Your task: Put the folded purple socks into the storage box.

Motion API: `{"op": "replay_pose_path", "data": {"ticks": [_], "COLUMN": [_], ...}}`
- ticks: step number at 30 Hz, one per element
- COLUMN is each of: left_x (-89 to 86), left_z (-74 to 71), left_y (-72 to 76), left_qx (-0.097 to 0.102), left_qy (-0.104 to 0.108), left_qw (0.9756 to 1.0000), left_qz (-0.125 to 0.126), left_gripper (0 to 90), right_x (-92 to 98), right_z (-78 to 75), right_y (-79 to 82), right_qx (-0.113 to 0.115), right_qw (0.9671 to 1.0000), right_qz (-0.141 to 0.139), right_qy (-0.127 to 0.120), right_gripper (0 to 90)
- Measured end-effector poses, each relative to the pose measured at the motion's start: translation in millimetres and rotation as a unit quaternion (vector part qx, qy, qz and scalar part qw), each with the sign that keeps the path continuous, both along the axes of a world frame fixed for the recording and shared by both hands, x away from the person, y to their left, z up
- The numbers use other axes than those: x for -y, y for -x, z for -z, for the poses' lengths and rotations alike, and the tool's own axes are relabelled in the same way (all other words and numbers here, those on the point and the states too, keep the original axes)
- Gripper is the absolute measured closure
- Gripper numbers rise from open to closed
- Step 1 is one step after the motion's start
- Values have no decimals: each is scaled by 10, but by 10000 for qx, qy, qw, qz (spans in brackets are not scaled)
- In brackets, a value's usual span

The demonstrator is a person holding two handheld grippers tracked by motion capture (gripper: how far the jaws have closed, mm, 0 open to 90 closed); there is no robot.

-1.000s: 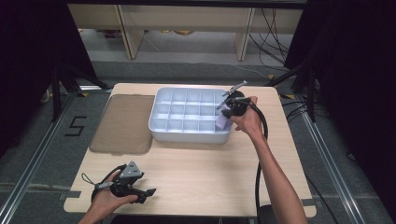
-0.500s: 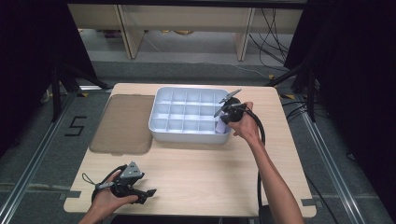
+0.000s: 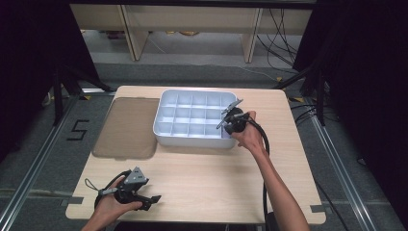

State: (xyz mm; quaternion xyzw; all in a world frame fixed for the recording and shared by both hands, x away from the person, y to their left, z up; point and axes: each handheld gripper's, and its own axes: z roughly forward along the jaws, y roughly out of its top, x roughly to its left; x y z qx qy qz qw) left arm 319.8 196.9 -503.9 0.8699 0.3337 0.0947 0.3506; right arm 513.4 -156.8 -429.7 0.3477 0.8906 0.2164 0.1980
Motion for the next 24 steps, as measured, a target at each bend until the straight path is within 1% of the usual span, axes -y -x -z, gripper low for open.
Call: {"op": "replay_pose_path", "data": {"ticks": [5,6,7,8,9,10,12,13,14,15,16,17,18,20,21,22,23,24], "left_x": [0,2,2,1,-2,-3,1,2,7,15,16,16,15,10,12,15,16,10], "left_z": [1,5,3,2,-1,-2,2,6,7,14,14,11,9,4,8,11,8,6], "left_y": [-2,-2,1,-1,-4,-4,1,-4,1,8,7,8,5,5,5,5,10,3], "left_qx": [-6,-11,-29,-9,-32,-34,-27,-7,-37,-97,-97,-96,-75,-69,-68,-81,-91,-30], "left_qy": [-10,4,22,0,-25,-27,11,-26,13,58,60,60,38,8,22,34,53,-11], "left_qw": [10000,10000,10000,10000,10000,10000,10000,10000,10000,9999,9999,9999,10000,10000,10000,9999,9999,10000], "left_qz": [9,-13,11,2,4,13,17,1,14,-34,-42,-37,-41,-31,-46,-56,-27,6], "left_gripper": [207,207,207,207,207,207,207,207,207,207,207,207,207,207,207,207,207,207], "right_x": [-8,-8,-5,2,0,7,15,28,38,46,59,67,75,71,62,58,41,27], "right_z": [66,71,72,68,62,52,23,-4,-41,-75,-116,-142,-160,-153,-124,-97,-58,-29], "right_y": [2,1,-1,-4,0,-4,2,-1,4,7,2,-2,-9,-25,-39,-53,-69,-80], "right_qx": [-139,-135,-166,-205,-257,-258,-267,-214,-185,-137,-107,-102,-146,-219,-316,-339,-448,-515], "right_qw": [9999,9999,9998,9998,9996,9996,9993,9992,9989,9985,9983,9979,9979,9979,9979,9982,9981,9980], "right_qz": [27,55,70,67,115,117,187,194,217,220,197,209,195,183,197,195,217,225], "right_qy": [30,38,14,1,-26,-43,-180,-268,-366,-477,-537,-599,-607,-580,-529,-460,-376,-301], "right_gripper": [710,706,697,681,656,634,597,591,596,612,645,687,728,802,820,828,833,836]}}
